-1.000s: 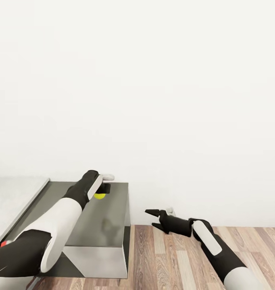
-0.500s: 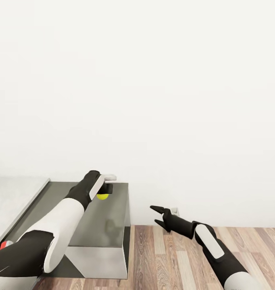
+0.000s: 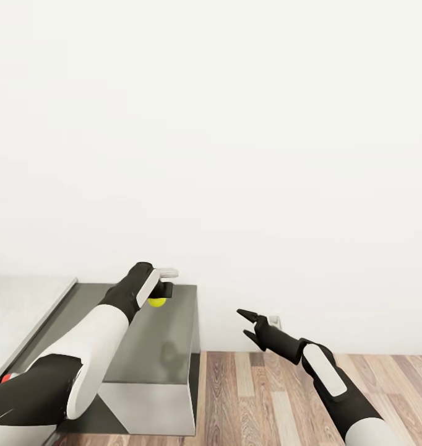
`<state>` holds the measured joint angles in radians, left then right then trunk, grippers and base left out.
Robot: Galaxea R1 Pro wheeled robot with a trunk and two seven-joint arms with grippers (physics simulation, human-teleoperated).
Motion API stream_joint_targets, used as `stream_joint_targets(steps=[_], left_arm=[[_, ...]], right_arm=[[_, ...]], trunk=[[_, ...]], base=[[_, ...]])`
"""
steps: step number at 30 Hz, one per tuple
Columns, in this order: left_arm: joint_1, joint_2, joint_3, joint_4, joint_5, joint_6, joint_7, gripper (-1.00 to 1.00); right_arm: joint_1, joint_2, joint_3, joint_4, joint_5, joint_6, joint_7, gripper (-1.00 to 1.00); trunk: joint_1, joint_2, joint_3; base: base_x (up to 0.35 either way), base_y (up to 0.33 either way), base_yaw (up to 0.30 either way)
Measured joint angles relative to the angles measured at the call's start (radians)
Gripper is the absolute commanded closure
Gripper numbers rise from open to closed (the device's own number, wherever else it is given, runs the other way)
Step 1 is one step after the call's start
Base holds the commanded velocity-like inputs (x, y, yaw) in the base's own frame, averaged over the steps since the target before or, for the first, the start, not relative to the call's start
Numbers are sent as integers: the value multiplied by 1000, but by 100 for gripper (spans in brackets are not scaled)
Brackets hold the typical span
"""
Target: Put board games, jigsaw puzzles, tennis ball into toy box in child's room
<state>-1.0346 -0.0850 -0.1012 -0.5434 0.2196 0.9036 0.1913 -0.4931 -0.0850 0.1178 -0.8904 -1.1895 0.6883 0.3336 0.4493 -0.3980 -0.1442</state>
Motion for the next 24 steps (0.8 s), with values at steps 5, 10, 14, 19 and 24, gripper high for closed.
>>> stream_joint_targets(steps=[5,10,14,19,24], left_arm=[[0,0,0,0,0,0,-1,100],[0,1,1,0,1,1,-3,100],[0,2,1,0,1,1,-5,100],[0,2,2,0,0,2,-5,100],[0,2,2,0,0,5,-4,100]], right_arm=[[0,0,0,0,2,-69,1,-100],[0,1,1,-1,1,-69,-7,-100],[0,1,2,0,1,-68,-16,-100],[0,4,2,1,1,-67,-18,-100],[0,5,2,1,1,-67,-18,-100]], trunk=[[0,0,8],[0,0,17],[0,0,23],[0,0,32],[0,0,40]], base=[[0,0,0],[0,0,0],[0,0,0],[0,0,0],[0,0,0]])
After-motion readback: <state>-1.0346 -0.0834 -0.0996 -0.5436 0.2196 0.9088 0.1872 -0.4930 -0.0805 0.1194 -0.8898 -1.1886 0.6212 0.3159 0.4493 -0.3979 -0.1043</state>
